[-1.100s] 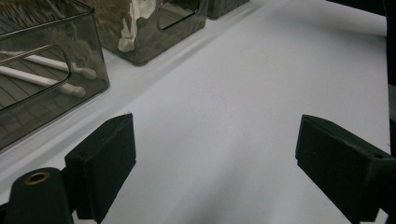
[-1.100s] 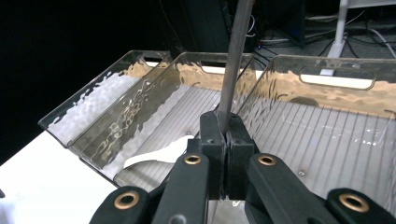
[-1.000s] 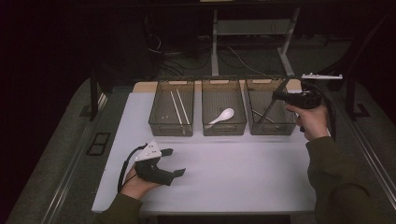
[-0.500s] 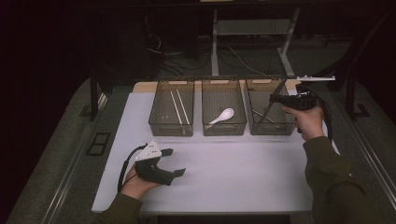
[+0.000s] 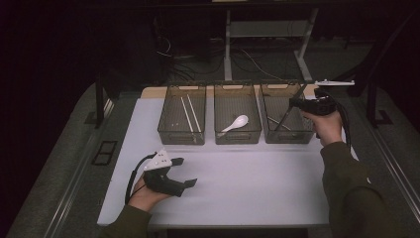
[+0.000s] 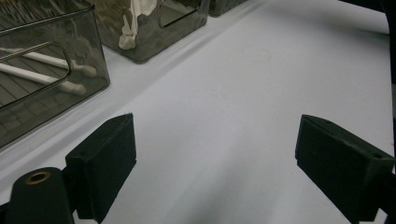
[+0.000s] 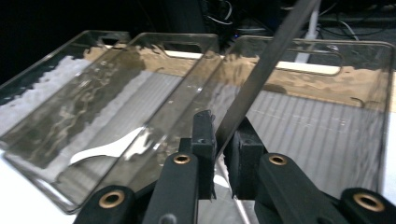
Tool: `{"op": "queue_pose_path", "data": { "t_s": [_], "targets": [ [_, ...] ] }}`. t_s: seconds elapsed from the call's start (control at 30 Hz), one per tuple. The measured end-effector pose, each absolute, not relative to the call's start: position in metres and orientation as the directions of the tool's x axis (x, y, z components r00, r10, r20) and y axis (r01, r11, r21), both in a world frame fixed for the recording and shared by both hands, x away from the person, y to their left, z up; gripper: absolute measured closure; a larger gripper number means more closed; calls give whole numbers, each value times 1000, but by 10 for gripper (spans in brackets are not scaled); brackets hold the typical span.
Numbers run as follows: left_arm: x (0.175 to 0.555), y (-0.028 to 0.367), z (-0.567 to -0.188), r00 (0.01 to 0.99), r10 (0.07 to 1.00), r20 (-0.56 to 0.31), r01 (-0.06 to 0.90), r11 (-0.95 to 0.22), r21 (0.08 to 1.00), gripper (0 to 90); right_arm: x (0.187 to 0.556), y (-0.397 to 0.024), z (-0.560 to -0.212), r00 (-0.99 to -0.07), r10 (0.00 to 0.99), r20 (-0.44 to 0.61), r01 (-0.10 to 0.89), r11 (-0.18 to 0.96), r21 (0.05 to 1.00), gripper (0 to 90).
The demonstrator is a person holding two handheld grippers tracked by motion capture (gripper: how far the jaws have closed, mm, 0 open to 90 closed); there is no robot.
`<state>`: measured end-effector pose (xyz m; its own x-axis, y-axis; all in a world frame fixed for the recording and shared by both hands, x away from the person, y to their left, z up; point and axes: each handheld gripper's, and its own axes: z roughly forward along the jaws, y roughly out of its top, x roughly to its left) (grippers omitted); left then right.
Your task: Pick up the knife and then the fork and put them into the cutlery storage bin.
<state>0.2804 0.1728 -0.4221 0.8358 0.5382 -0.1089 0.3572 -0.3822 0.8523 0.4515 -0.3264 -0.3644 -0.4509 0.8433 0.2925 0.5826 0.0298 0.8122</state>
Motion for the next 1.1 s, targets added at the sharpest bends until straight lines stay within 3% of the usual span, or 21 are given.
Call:
{"op": "queue_pose_path", "data": {
  "t_s": [0.33, 0.87, 1.1],
  "targets": [
    [281, 173, -423, 834, 542, -105, 357, -385, 851, 119, 465, -331, -382, -421, 872, 251, 611, 68, 789, 729],
    [282, 171, -423, 834, 541, -108, 358, -383, 851, 119, 474, -327, -395, -419, 893, 162, 671, 185, 718, 500],
    [282, 171, -422, 836, 537, -109, 356, -380, 854, 118, 482, -318, -386, -435, 887, 154, 670, 205, 714, 491]
  ]
}}
